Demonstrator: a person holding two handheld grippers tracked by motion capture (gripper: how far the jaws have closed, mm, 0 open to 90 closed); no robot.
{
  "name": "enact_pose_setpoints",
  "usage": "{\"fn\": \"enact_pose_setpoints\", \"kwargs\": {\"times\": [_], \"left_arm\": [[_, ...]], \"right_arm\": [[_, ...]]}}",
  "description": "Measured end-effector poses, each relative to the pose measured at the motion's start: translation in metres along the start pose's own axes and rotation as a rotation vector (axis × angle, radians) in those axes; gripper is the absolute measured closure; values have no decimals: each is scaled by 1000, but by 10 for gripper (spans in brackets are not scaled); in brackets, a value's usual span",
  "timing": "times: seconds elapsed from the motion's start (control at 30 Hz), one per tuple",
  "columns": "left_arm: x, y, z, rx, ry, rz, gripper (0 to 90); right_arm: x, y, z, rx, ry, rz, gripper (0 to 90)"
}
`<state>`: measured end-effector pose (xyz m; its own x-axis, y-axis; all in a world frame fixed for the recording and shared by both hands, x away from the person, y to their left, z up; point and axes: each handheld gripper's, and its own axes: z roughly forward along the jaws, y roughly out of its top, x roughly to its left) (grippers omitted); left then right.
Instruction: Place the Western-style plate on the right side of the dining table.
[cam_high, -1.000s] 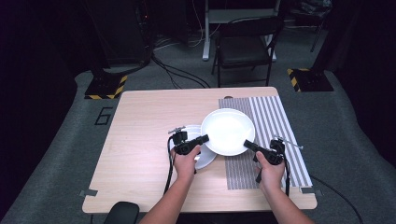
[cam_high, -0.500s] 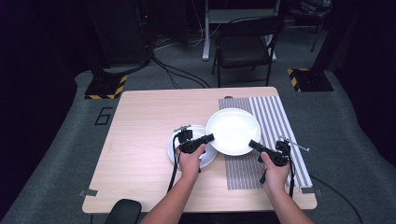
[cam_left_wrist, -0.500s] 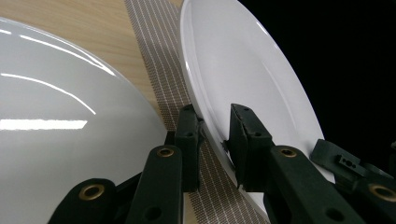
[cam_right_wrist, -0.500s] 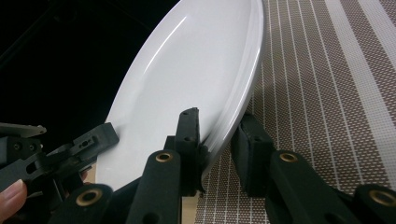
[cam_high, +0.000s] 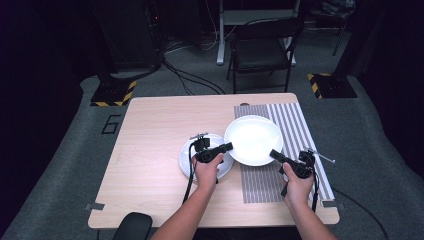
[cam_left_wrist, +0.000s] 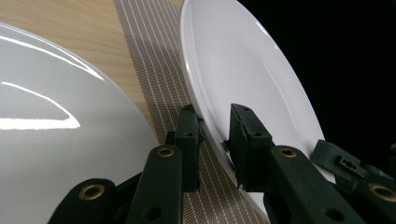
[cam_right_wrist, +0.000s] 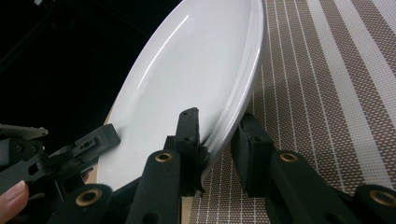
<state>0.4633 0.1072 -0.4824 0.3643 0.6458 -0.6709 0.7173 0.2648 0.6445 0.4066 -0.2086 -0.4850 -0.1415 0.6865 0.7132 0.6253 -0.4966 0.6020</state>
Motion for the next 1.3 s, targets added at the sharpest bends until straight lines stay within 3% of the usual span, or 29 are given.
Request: {"fn": "enact_pose_setpoints", "kwargs": {"times": [1.3], "left_arm": [[-18, -5, 34, 42, -44, 8, 736]], "right_arm": [[-21, 7, -23, -69, -55, 29, 730]]}}
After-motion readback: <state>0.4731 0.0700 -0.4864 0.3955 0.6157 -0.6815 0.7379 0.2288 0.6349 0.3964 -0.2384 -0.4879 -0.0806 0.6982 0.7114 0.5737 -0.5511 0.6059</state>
